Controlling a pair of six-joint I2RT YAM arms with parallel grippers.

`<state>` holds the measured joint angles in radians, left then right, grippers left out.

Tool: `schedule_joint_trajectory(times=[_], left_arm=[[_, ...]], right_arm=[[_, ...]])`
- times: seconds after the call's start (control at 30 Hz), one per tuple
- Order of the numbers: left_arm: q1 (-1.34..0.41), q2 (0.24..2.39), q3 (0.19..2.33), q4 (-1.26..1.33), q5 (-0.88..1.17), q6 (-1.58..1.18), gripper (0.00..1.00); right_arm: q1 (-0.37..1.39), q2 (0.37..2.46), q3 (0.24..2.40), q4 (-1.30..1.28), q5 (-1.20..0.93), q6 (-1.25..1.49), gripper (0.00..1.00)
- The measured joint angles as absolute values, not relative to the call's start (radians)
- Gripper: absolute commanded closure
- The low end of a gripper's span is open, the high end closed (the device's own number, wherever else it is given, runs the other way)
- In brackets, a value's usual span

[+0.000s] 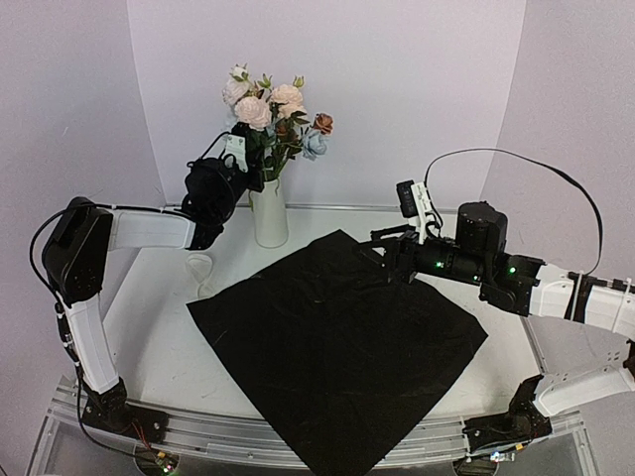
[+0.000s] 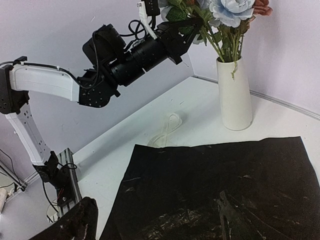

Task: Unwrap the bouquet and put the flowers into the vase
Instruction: Insert the fake flower into the vase.

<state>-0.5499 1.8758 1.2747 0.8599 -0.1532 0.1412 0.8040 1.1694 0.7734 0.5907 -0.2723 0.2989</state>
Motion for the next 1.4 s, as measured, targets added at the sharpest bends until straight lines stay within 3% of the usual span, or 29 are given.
schedule_joint_trajectory(times=[0.33, 0.47, 0.63, 0.9, 1.4], left_arm=[[-0.550, 1.884, 1.214, 0.918, -0.153, 0.098, 0.89], [-0.553, 1.886, 1.185, 0.900, -0.154, 0.094, 0.69], [-0.558, 1.887, 1.164, 0.841, -0.160, 0.081, 0.59], [-0.558, 1.886, 1.151, 0.809, -0.161, 0.072, 0.33], [-0.558, 1.757, 0.964, 0.748, -0.177, -0.021, 0.21]], right_arm=[[0.804, 1.166, 0.773, 0.590, -0.272, 0.294, 0.16], [0.804, 1.162, 0.773, 0.590, -0.272, 0.292, 0.16], [0.804, 1.158, 0.773, 0.590, -0.272, 0.292, 0.16], [0.804, 1.149, 0.773, 0.589, -0.272, 0.292, 0.16], [0.804, 1.145, 0.757, 0.573, -0.253, 0.301, 0.16]])
